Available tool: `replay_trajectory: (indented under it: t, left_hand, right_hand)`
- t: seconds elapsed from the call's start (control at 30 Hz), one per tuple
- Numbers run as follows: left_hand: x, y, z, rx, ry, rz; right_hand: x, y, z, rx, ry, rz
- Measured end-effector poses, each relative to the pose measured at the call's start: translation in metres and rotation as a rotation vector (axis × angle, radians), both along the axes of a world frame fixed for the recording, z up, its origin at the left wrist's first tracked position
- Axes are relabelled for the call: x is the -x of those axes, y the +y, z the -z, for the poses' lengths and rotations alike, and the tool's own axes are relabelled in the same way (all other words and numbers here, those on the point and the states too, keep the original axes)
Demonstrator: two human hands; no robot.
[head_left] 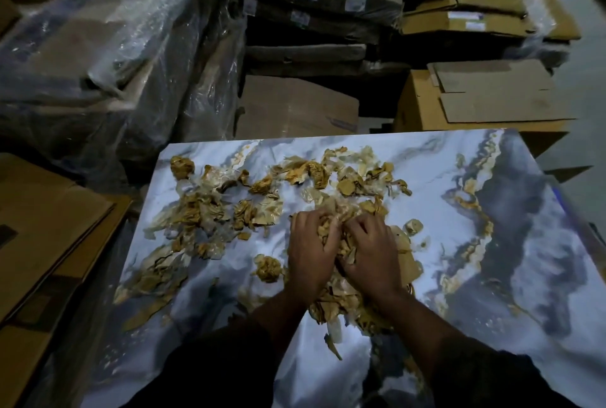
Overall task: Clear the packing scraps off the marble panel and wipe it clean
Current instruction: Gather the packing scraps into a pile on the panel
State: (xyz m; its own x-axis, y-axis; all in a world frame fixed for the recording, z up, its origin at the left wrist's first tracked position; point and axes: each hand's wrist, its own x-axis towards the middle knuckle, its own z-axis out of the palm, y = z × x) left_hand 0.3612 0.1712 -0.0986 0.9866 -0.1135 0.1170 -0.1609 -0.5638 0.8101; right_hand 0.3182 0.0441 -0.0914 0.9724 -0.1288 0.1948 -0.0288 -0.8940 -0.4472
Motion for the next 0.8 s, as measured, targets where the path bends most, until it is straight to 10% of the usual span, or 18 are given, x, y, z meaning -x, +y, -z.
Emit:
replay_trajectory:
  t: [0.5, 0.8]
  left_hand:
    - [-0.004, 0.014, -0.014, 0.072, -0.014, -0.121]
    - [-0.005, 0.023, -0.008, -0.093, -0.135, 0.287]
  right_hand:
    - [0.007, -0.038, -0.021, -0.118, 0.077, -0.13]
    - [0.013, -0.026, -0.009, -0.185, 0.075, -0.092]
